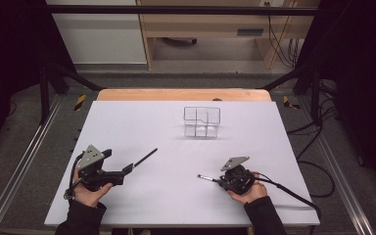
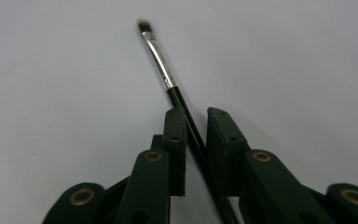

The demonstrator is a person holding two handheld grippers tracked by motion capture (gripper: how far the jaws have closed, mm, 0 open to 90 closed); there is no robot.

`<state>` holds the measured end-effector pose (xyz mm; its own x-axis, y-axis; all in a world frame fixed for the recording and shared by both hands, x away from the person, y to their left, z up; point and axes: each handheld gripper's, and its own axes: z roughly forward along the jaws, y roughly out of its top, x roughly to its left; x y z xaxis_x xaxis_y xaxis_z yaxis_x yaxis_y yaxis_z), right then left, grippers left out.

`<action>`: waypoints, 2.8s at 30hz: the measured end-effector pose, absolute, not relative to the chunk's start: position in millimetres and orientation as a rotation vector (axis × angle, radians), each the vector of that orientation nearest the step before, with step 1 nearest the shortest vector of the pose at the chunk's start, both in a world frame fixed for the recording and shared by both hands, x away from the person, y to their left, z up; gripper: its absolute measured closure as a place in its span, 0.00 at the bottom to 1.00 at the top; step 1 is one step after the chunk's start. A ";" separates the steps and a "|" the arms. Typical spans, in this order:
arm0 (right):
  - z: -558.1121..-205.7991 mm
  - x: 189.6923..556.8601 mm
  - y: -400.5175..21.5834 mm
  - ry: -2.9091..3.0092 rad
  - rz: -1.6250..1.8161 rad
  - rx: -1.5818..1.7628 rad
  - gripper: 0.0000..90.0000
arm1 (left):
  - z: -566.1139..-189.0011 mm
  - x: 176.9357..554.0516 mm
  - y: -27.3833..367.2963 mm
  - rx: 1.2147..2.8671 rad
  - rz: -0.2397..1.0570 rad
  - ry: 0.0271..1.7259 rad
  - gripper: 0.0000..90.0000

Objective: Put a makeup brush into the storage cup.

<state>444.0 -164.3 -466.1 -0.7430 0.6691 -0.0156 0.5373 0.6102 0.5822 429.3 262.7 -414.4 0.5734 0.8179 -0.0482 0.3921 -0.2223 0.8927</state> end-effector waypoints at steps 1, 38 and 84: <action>-466.1 443.8 -164.3 2.605 0.827 0.994 0.90 | -414.3 429.3 262.7 1.832 0.549 0.987 0.05; -425.5 464.6 -141.7 2.687 0.645 1.040 0.63 | -415.0 430.6 262.5 1.843 0.543 0.988 0.05; -442.7 482.2 -118.8 2.837 0.311 1.069 0.94 | -417.3 431.9 259.6 1.871 0.544 0.990 0.05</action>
<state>482.2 -118.8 -442.7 -0.7501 0.6611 -0.0159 0.6420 0.7338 0.2224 431.9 259.6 -417.3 0.5790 0.8146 -0.0343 0.4079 -0.2530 0.8773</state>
